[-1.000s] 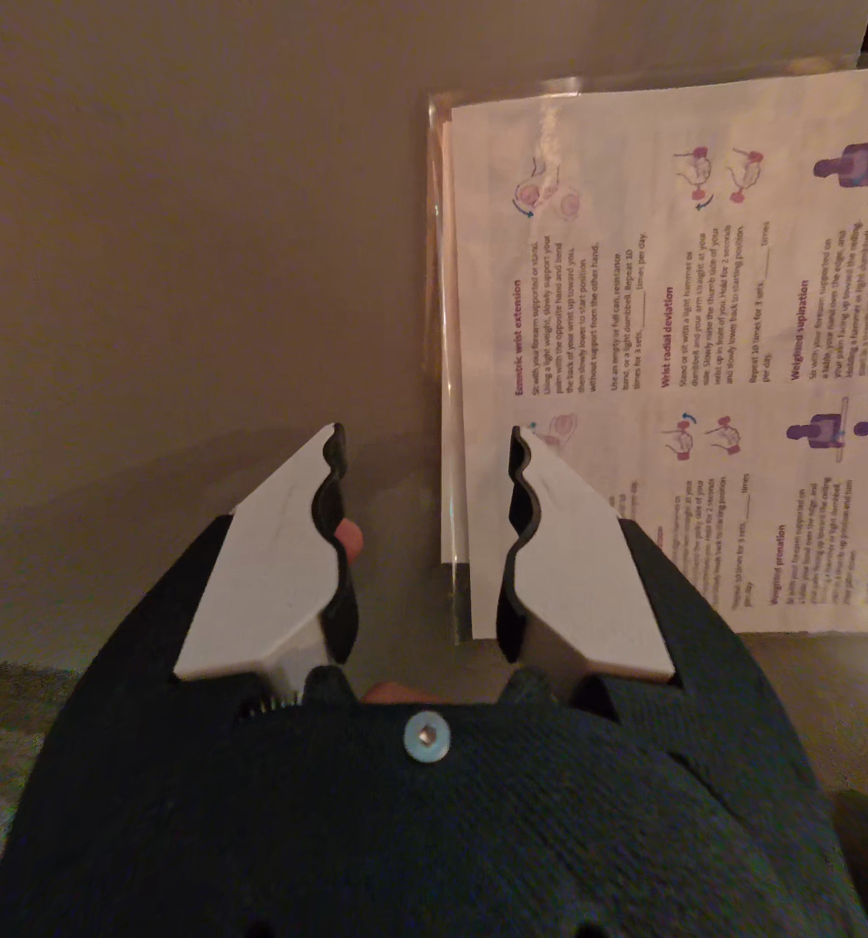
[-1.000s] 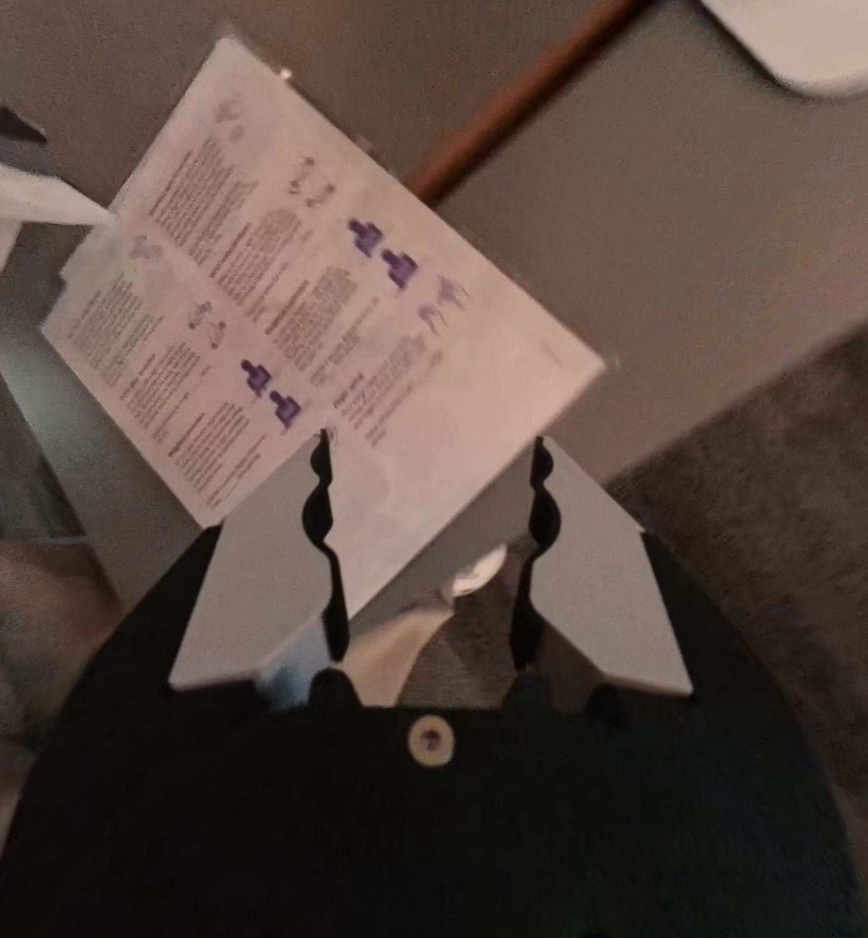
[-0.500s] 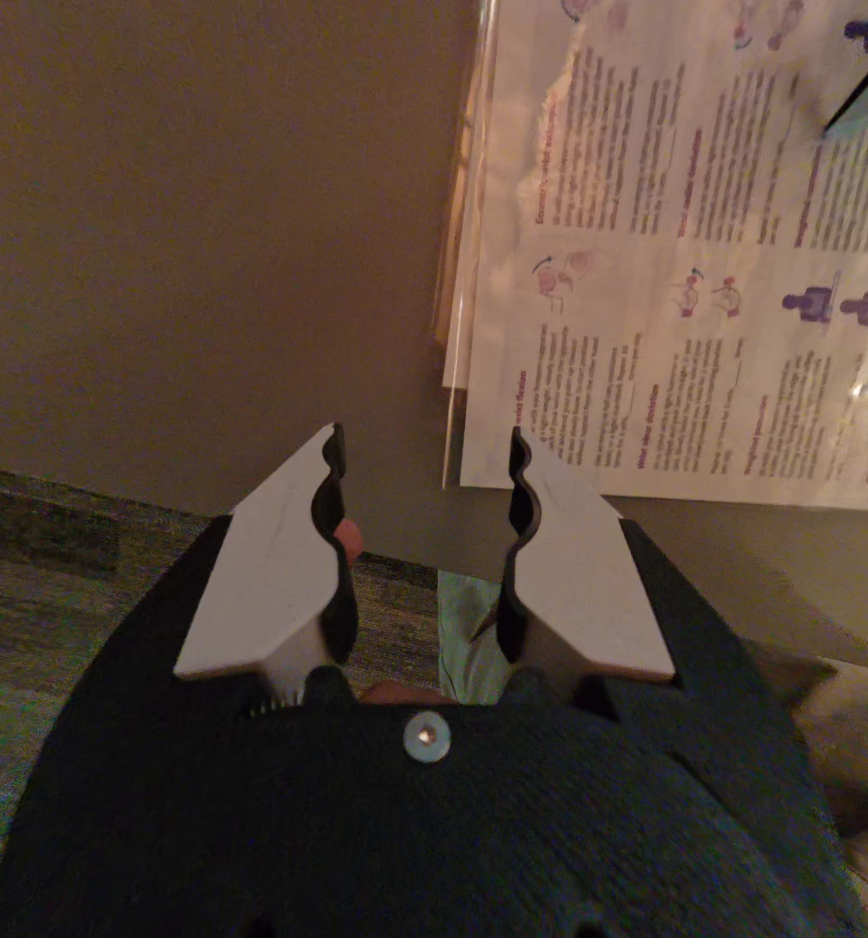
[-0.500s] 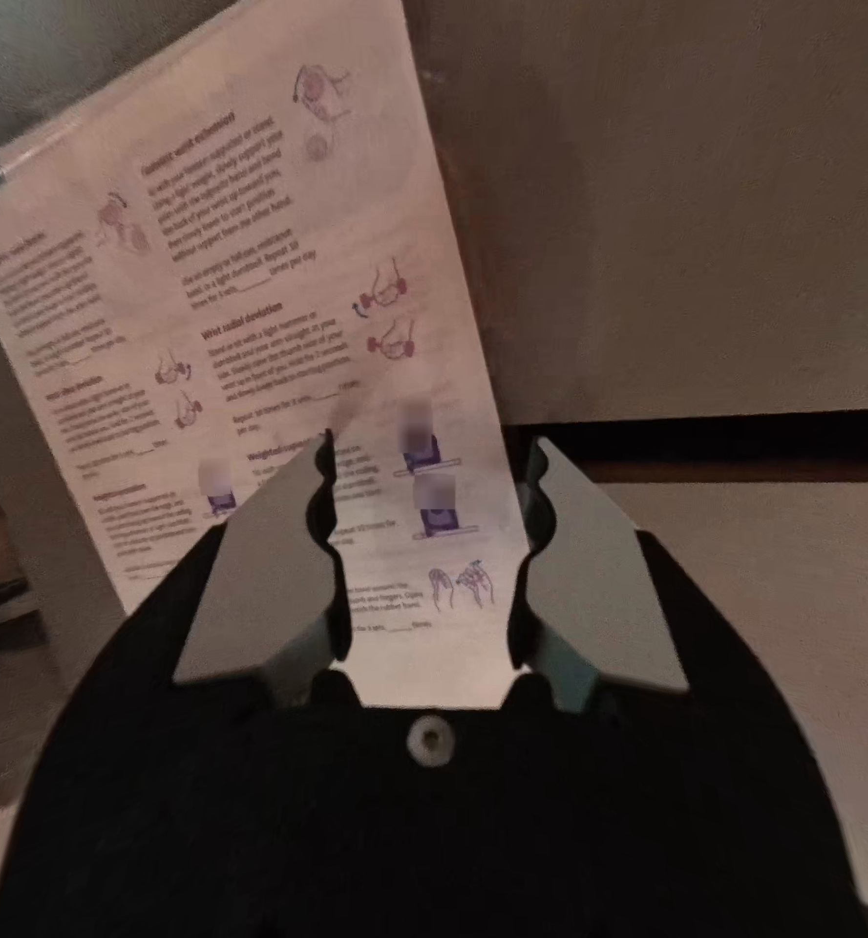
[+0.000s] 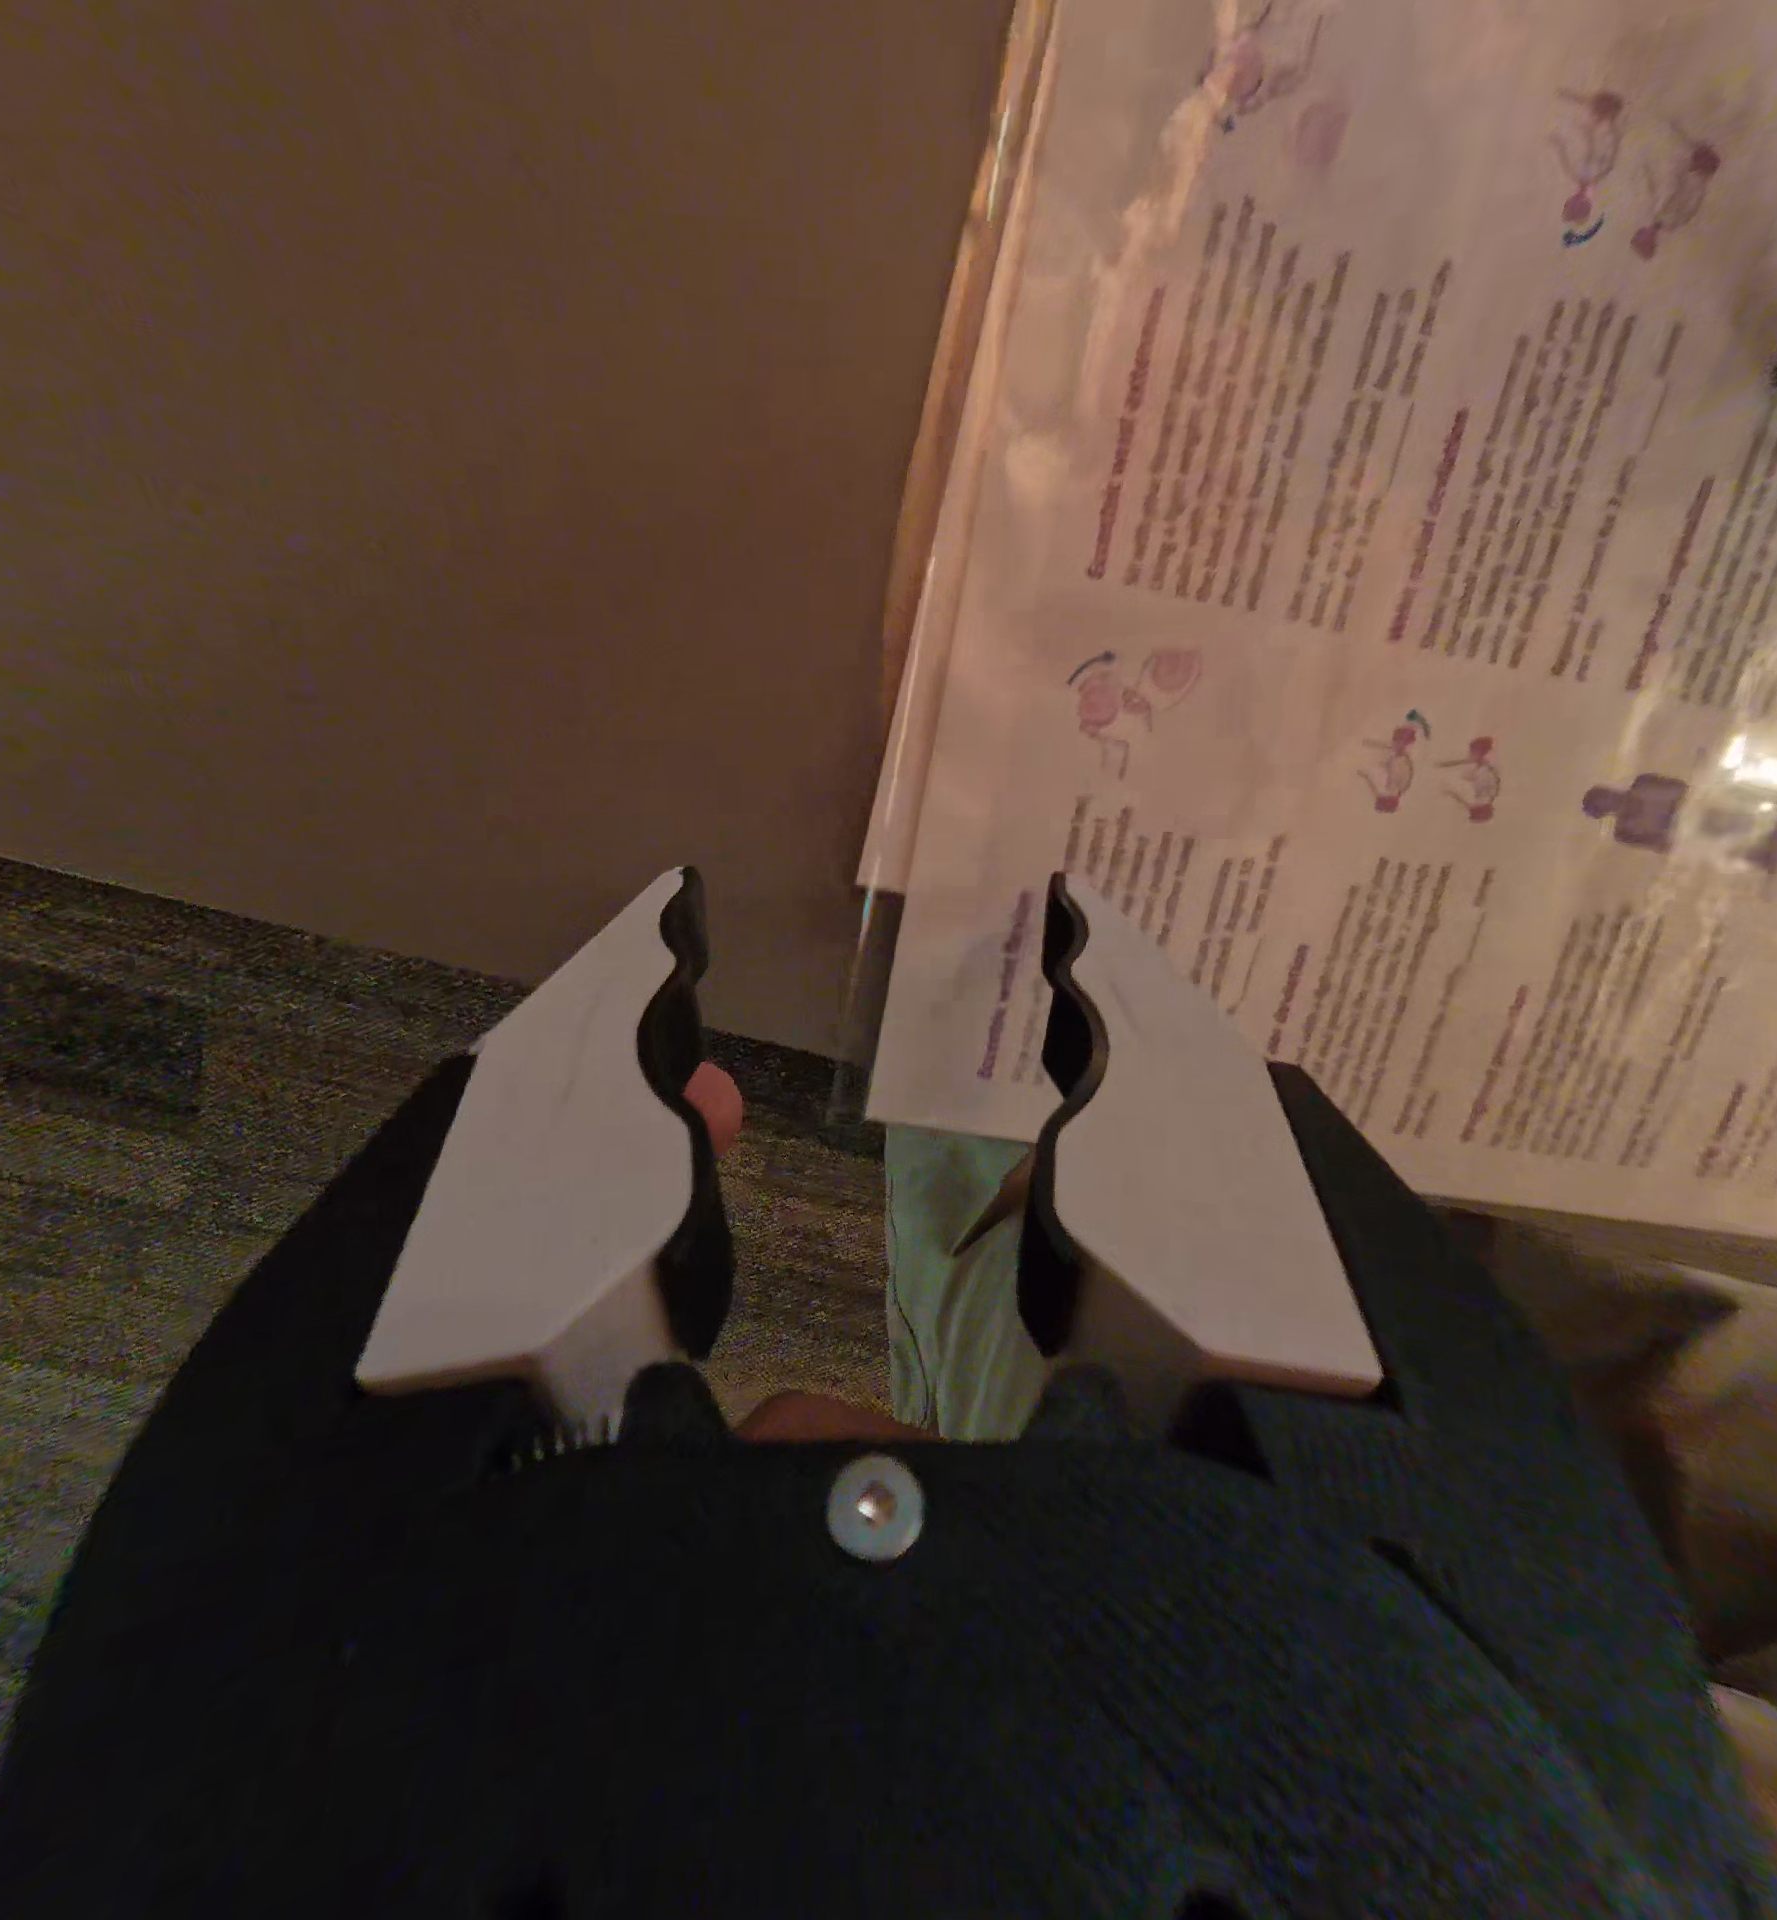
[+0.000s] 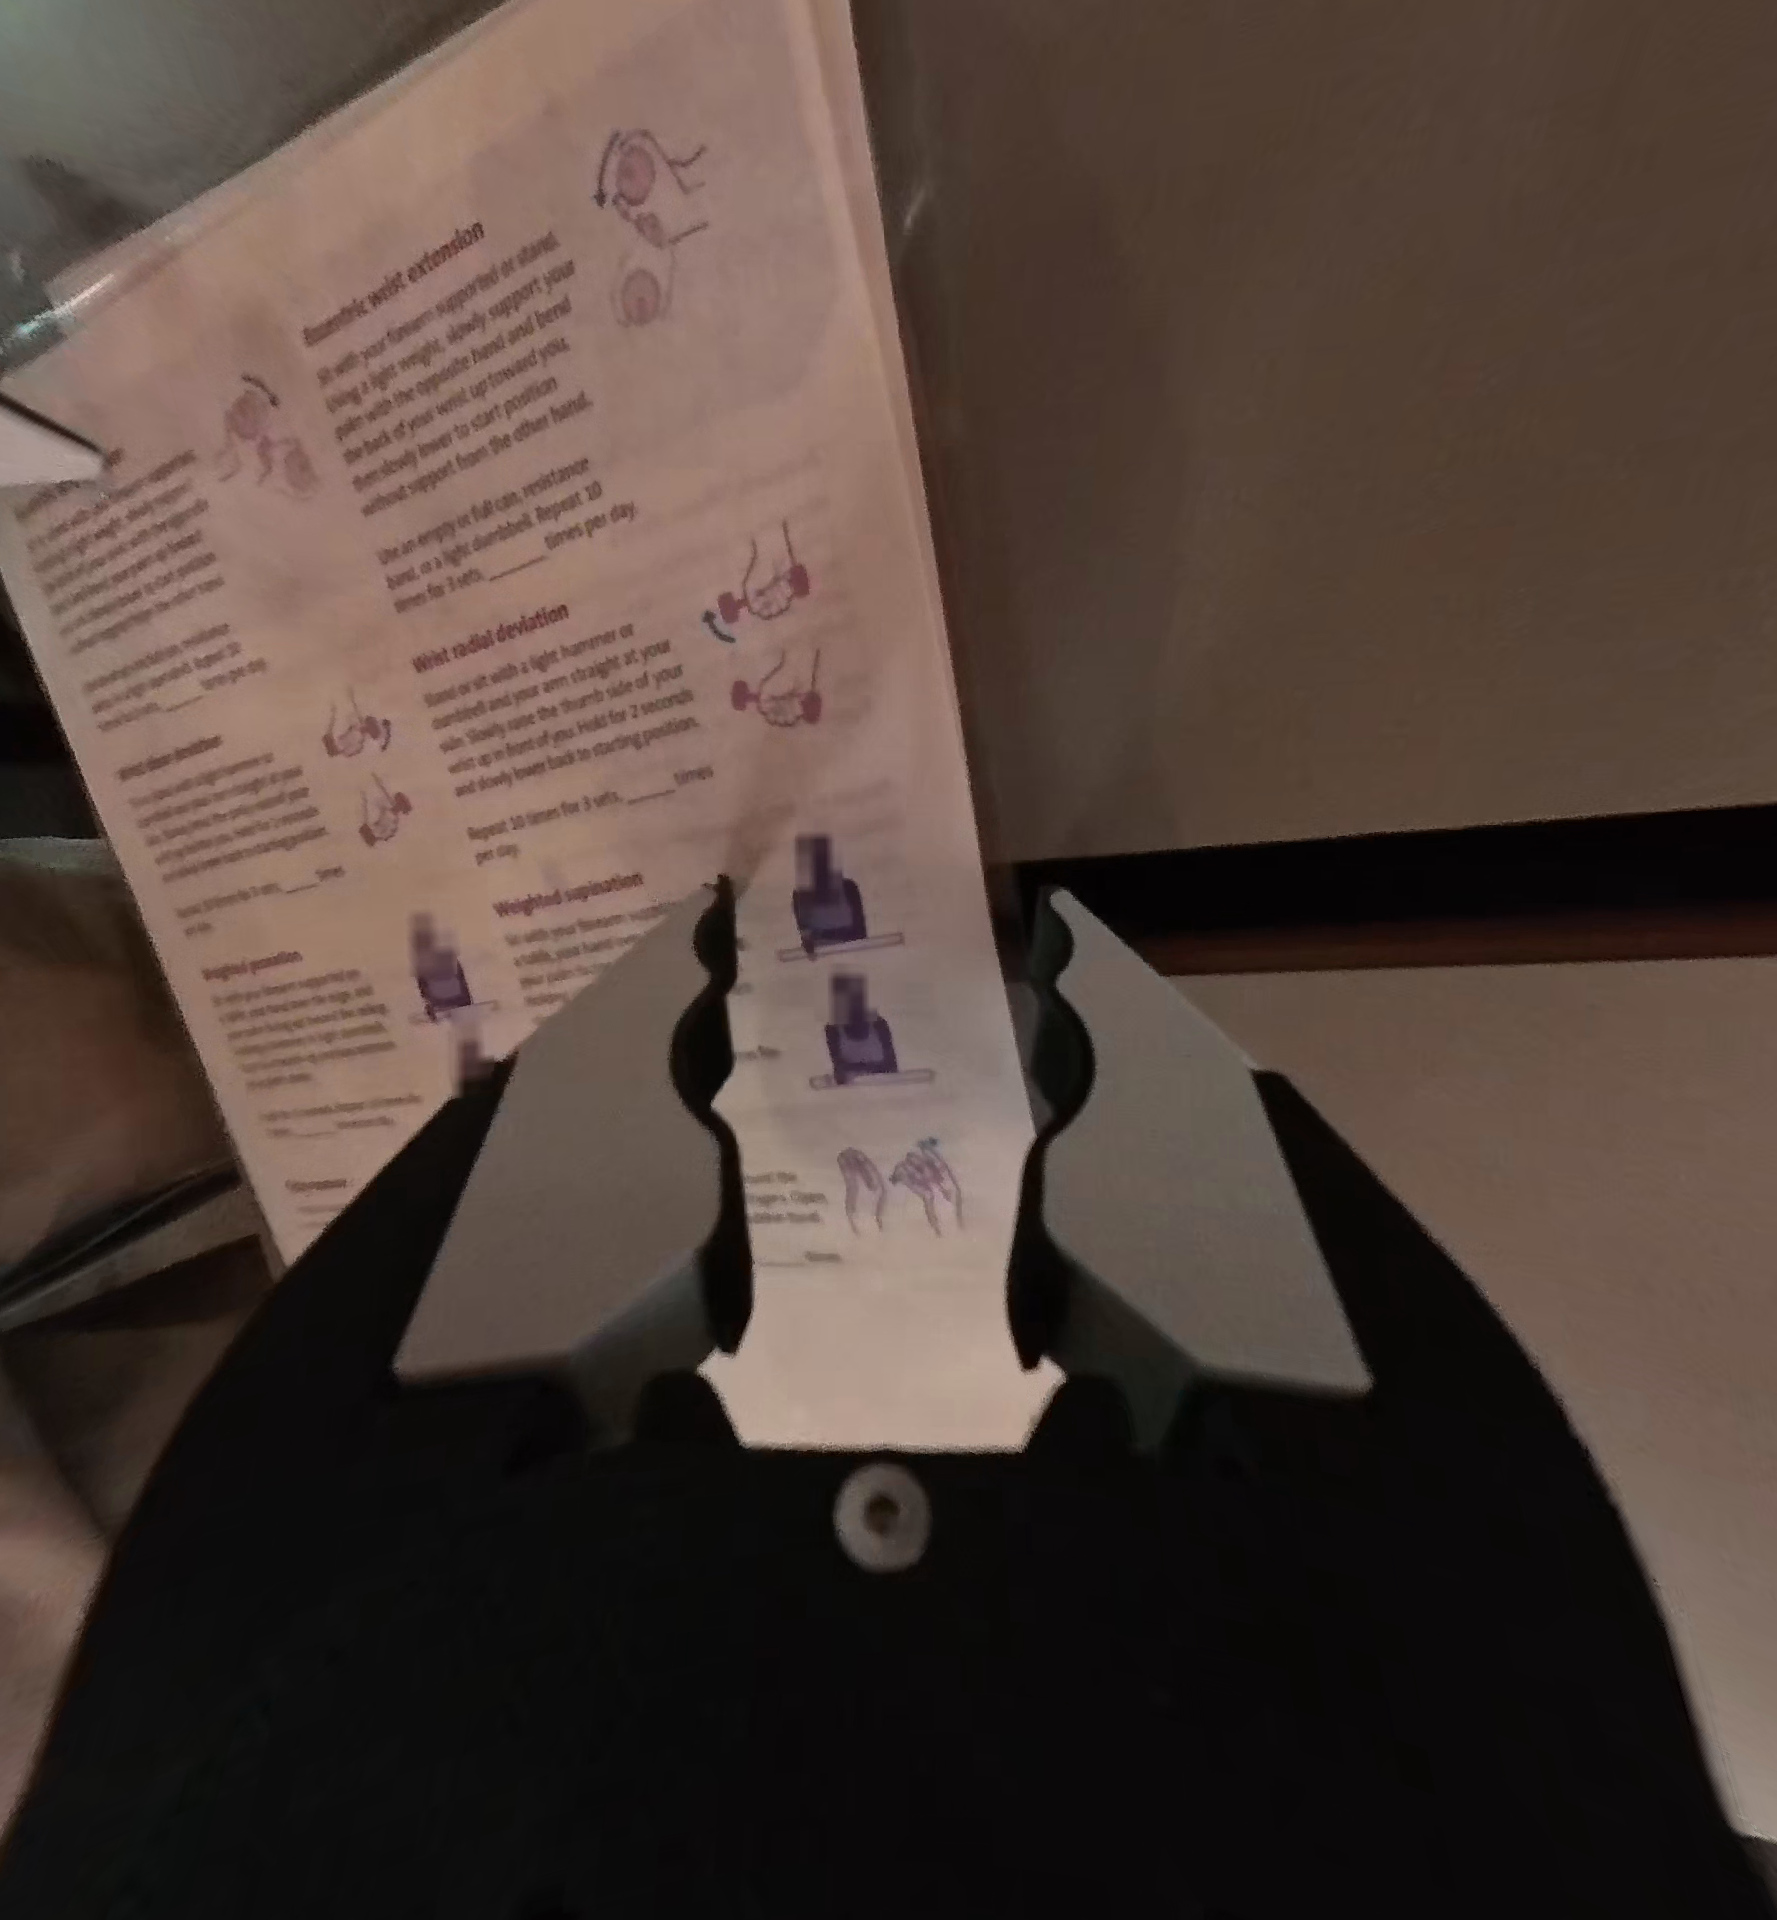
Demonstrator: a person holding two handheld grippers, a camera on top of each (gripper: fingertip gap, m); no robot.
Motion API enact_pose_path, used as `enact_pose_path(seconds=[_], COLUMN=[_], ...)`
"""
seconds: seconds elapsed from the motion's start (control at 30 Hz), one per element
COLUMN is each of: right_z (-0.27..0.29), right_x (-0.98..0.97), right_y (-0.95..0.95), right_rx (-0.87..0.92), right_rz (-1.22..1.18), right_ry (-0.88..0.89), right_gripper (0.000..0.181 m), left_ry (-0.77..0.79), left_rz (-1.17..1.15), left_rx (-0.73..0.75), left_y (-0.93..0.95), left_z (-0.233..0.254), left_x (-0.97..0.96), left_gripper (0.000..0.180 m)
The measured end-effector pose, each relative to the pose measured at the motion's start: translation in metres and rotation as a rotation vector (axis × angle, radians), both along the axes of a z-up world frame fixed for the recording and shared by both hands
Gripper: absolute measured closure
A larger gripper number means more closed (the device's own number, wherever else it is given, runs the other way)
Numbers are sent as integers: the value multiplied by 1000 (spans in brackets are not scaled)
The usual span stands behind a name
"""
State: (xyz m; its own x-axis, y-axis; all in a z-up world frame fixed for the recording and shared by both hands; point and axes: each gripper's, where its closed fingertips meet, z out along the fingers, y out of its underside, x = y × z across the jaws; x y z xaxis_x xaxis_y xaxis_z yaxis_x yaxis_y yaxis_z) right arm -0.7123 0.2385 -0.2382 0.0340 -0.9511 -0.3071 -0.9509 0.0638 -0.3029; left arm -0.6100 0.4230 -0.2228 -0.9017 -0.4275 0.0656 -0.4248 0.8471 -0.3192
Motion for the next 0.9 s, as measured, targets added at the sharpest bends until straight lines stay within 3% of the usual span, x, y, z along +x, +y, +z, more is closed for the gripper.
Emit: enact_pose_path(seconds=[0.3, 0.6, 0.77, 0.9], right_z=[5, 40, 44, 42], right_x=[-9, -19, -51, -62], right_y=[20, 16, 34, 61], right_rx=[-33, -9, 5, 14], right_rz=[-92, -316, -386, -373], right_ry=[-86, -196, -193, -180], right_gripper=[142, 131, 129, 129], left_ry=[2, -2, 110, 306], left_rz=[-28, 19, 103, 137], left_rx=[29, -36, -58, -97], left_y=[14, 33, 65, 72], left_z=[-5, 7, 2, -3], left_x=[4, 23, 18, -10], left_gripper=[119, 118, 117, 118])
